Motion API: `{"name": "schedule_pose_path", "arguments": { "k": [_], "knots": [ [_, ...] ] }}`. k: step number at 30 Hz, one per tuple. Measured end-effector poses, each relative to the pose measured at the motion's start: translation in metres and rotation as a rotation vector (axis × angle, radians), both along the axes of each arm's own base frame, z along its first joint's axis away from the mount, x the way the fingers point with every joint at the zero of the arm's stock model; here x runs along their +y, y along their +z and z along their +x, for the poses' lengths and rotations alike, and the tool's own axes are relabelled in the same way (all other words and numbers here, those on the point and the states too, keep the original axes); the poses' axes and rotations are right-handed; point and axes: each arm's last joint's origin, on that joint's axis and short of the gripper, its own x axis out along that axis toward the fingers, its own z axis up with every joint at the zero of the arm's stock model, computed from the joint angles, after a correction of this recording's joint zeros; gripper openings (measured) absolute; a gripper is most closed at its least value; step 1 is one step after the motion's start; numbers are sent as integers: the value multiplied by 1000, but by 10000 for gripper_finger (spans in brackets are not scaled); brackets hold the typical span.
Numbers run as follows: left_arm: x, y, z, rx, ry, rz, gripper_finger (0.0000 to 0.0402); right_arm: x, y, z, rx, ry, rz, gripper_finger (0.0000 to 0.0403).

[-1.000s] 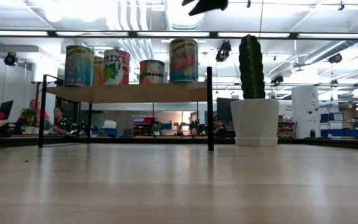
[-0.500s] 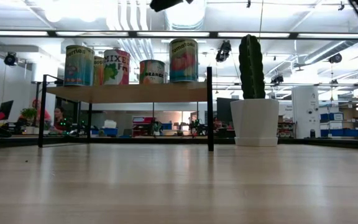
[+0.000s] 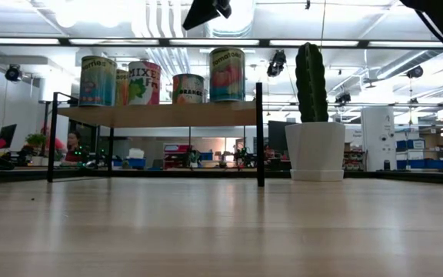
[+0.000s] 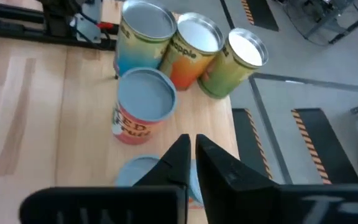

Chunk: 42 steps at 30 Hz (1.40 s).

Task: Pick and place cans onto a shelf
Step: Adjust the cans on the shelf

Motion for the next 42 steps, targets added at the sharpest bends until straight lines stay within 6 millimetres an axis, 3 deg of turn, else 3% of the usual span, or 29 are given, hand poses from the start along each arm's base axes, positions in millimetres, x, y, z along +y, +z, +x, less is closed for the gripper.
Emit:
{"name": "schedule_pose_path", "arguments": {
  "k": [5,15,25,33,38,42],
  "knots": [
    [-2,-3,5,14,13,-18,0,3,0,-1,12,13,-5,9],
    [-6,-9,24,16,109,-39,0,43,1,-21,96,108,-4,9],
    [0,-8,51,87,189,5,0,58,-12,-61,40,107,9,9],
    [30,18,81,403,266,62,0,58,-20,-101,-57,96,23,9],
    [55,22,101,591,111,-42,0,58,-23,-121,-113,97,20,9],
    [77,19,115,670,154,-95,0,58,-23,-133,-143,96,21,9]
  ]
}}
